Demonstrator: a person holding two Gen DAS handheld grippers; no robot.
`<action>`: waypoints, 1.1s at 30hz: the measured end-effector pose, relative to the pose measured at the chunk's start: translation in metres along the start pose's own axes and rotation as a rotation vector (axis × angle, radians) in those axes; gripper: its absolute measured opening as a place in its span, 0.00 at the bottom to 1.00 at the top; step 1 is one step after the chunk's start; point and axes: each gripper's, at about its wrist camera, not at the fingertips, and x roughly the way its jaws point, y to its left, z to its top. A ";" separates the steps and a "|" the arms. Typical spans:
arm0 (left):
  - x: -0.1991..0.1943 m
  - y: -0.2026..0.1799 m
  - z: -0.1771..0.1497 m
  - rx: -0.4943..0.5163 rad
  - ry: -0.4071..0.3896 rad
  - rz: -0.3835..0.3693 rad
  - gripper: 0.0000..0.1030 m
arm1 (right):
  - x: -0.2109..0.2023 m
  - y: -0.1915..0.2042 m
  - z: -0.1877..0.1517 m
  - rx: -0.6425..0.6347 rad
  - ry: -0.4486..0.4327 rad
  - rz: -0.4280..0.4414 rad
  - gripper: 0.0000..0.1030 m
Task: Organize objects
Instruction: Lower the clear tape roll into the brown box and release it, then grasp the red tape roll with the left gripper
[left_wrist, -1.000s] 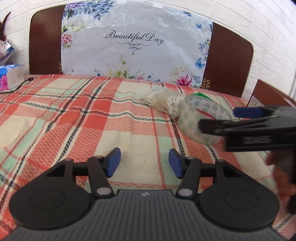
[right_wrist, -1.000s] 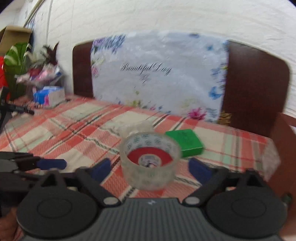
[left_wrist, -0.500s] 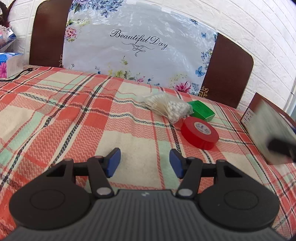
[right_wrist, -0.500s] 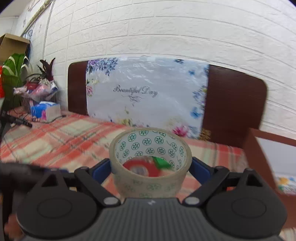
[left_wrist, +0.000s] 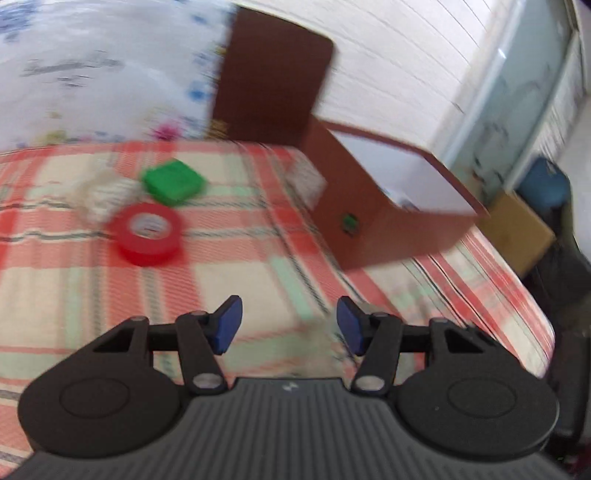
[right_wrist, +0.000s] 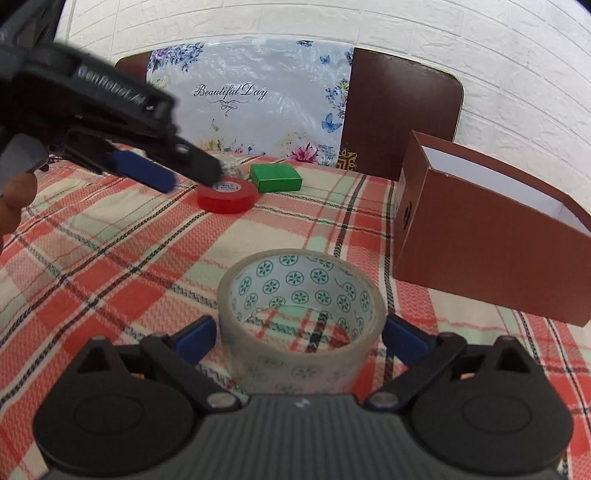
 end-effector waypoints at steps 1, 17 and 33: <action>0.007 -0.010 -0.002 0.032 0.029 -0.002 0.56 | -0.001 -0.001 -0.002 0.008 0.003 0.000 0.97; 0.034 -0.096 0.100 0.194 -0.218 -0.015 0.20 | -0.042 -0.058 0.047 -0.041 -0.427 -0.261 0.87; 0.041 -0.070 0.089 0.110 -0.295 -0.021 0.49 | -0.008 -0.133 0.033 0.139 -0.466 -0.404 0.90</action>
